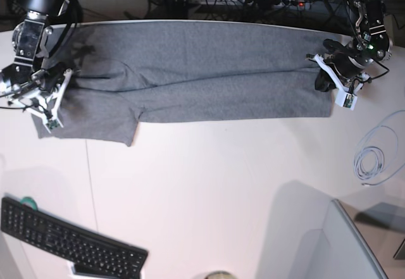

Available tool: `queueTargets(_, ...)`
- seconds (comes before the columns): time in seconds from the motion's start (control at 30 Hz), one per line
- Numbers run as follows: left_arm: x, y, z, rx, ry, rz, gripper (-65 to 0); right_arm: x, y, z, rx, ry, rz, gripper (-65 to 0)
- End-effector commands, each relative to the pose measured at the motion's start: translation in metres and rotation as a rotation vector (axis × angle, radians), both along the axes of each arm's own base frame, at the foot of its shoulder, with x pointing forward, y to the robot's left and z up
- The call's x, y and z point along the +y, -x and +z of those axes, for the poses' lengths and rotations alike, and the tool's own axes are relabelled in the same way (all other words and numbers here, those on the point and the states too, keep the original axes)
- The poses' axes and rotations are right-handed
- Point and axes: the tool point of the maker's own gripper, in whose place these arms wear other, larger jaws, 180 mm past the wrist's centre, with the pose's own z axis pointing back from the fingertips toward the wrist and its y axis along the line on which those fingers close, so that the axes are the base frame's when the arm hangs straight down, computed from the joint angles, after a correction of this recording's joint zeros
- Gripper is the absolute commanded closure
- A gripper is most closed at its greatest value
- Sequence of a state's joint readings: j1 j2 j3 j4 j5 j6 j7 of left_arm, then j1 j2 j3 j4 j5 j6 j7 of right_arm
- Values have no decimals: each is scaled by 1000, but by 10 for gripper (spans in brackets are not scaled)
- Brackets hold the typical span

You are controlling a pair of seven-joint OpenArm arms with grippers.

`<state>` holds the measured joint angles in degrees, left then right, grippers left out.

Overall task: Layout the t-shirt on the table in an organized manner, then fold the t-shirt properly
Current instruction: 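Slide both held shirt ends toward the table edge behind the shirt, then release the shirt with the left gripper and lift it away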

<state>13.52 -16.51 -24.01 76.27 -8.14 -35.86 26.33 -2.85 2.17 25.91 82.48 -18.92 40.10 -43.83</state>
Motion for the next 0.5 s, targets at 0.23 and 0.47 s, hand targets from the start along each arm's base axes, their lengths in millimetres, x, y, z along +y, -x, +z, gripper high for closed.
queueTargets(0.23, 5, -11, 14, -50, -12, 2, 0, -9, -15, 19, -91, -24, -107, -206)
queueTargets(0.47, 10, -10, 15, -49, -20, 9, -199, -24, -20, 40, -205, -87, -229, -354)
